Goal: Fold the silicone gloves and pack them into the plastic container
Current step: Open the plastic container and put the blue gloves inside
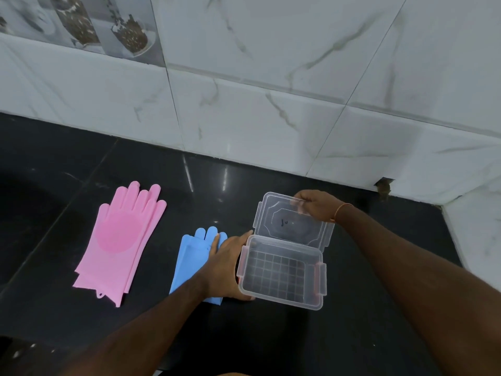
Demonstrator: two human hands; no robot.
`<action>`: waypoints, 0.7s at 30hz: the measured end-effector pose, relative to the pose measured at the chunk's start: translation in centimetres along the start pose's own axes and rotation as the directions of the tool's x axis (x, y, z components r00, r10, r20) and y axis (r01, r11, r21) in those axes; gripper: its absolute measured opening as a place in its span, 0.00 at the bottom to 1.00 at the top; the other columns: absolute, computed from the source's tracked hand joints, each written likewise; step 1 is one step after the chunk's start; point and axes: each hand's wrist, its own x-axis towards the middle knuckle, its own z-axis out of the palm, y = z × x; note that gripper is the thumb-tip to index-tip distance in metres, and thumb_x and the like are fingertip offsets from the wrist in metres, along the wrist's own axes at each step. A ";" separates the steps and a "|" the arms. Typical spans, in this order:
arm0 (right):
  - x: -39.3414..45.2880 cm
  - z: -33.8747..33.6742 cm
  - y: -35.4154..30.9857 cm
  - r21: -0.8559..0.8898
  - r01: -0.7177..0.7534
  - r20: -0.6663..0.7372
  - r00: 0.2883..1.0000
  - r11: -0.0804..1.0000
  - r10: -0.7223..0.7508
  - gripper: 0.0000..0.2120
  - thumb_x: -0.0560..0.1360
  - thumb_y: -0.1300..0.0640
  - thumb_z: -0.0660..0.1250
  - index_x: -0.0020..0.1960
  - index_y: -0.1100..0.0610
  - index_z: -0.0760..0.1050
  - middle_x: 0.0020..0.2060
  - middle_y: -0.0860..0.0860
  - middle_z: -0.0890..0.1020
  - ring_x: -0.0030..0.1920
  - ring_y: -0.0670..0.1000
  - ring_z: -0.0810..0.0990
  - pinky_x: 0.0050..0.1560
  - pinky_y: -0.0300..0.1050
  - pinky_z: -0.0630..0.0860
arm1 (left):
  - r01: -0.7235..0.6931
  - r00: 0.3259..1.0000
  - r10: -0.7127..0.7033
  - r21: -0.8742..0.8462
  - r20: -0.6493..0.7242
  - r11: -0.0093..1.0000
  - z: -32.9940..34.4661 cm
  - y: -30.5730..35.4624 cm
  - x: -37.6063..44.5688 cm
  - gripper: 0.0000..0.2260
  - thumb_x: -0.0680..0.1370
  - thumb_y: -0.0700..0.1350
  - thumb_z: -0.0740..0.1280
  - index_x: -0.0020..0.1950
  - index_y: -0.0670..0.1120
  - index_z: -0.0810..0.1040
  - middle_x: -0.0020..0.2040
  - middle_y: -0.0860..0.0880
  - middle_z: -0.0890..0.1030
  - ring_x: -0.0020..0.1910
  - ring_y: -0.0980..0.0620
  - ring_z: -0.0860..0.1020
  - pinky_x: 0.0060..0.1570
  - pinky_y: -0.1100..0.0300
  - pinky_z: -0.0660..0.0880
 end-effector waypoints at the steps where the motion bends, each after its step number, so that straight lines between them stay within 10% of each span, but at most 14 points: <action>1: 0.8 0.3 0.2 -0.012 0.003 0.012 1.000 1.000 -0.003 0.08 0.82 0.59 0.65 0.57 0.53 0.81 0.53 0.51 0.83 0.57 0.56 0.82 0.61 0.51 0.77 | 0.004 1.000 -0.004 -0.016 0.006 1.000 -0.1 0.1 -0.1 0.54 0.66 0.73 0.79 0.84 0.61 0.55 0.82 0.59 0.68 0.83 0.55 0.65 0.86 0.35 0.52; 7: 4.9 0.5 0.3 0.005 -0.010 0.059 0.998 1.000 0.010 0.10 0.82 0.63 0.63 0.60 0.56 0.80 0.57 0.54 0.82 0.58 0.56 0.80 0.64 0.55 0.76 | 0.045 0.997 -0.043 -0.016 0.064 0.999 -1.1 0.8 -0.2 0.47 0.63 0.85 0.67 0.77 0.70 0.55 0.77 0.67 0.65 0.77 0.63 0.65 0.87 0.46 0.52; 21: 9.7 3.3 2.5 -0.182 -0.052 -0.100 0.994 0.982 0.034 0.15 0.84 0.57 0.60 0.66 0.46 0.78 0.65 0.51 0.76 0.66 0.57 0.75 0.68 0.69 0.70 | 0.025 1.000 -0.025 0.023 0.004 0.999 0.2 -0.7 0.3 0.60 0.64 0.79 0.77 0.86 0.63 0.50 0.86 0.64 0.58 0.86 0.62 0.55 0.86 0.47 0.46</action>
